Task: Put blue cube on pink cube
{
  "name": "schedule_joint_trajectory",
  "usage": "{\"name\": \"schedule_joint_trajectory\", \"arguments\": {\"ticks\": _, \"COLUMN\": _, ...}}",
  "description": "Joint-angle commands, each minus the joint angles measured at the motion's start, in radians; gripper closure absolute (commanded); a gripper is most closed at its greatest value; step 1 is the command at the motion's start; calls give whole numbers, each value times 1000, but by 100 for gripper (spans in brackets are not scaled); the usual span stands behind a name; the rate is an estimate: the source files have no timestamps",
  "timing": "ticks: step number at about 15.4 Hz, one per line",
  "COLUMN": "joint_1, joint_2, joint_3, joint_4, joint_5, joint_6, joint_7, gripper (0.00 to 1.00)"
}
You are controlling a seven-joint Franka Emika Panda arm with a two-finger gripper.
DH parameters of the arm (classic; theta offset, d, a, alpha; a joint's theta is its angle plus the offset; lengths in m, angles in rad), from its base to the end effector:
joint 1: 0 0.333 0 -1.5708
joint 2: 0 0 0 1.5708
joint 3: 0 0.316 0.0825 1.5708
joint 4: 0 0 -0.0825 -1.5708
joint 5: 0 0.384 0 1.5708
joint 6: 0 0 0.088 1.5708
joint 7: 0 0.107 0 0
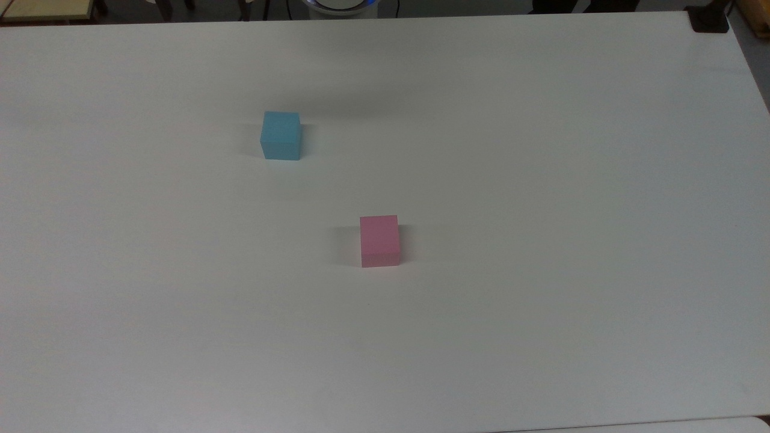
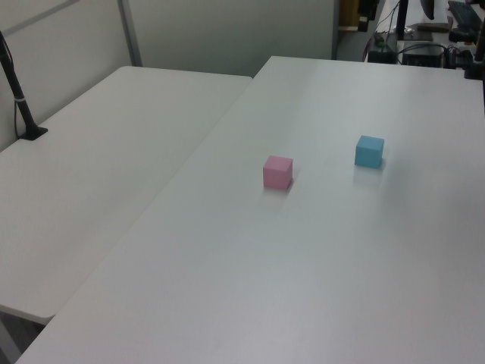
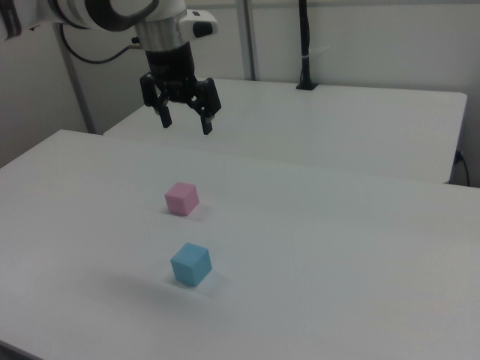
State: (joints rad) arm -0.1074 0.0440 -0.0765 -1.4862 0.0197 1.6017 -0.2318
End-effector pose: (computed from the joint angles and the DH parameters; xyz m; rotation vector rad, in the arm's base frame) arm 0.5630 -0.1015 0.6427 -3.1373 -0.0756 -0.1153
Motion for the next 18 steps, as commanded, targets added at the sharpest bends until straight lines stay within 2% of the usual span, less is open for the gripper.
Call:
{"name": "schedule_joint_trajectory", "arguments": {"ticks": 1, "joint_1": 8, "joint_2": -25, "joint_3": -3, "joint_4": 4, "joint_5": -10, "joint_6": -68, "joint_7": -96, "gripper": 0}}
{"name": "schedule_joint_trajectory", "arguments": {"ticks": 5, "joint_1": 9, "joint_2": -48, "joint_3": -2, "joint_4": -38, "joint_5": -4, "joint_6": -75, "joint_7": 0, "gripper": 0}}
{"name": "schedule_joint_trajectory", "arguments": {"ticks": 6, "joint_1": 11, "joint_2": -73, "joint_3": 4, "joint_4": -87, "joint_5": -3, "joint_6": -65, "joint_7": 6, "gripper": 0}}
{"name": "schedule_joint_trajectory", "arguments": {"ticks": 9, "joint_1": 9, "joint_2": -205, "joint_3": 33, "joint_4": -361, "joint_5": -3, "joint_6": 111, "joint_7": 9, "gripper": 0}}
{"name": "schedule_joint_trajectory", "arguments": {"ticks": 11, "joint_1": 2, "joint_2": -246, "joint_3": 66, "joint_4": -488, "joint_5": -3, "joint_6": 191, "joint_7": 14, "gripper": 0}}
{"name": "schedule_joint_trajectory", "arguments": {"ticks": 14, "joint_1": -5, "joint_2": -240, "joint_3": 75, "joint_4": -543, "joint_5": -3, "joint_6": 230, "joint_7": 20, "gripper": 0}}
{"name": "schedule_joint_trajectory", "arguments": {"ticks": 18, "joint_1": -6, "joint_2": -240, "joint_3": 78, "joint_4": -650, "joint_5": -3, "joint_6": 364, "joint_7": 20, "gripper": 0}}
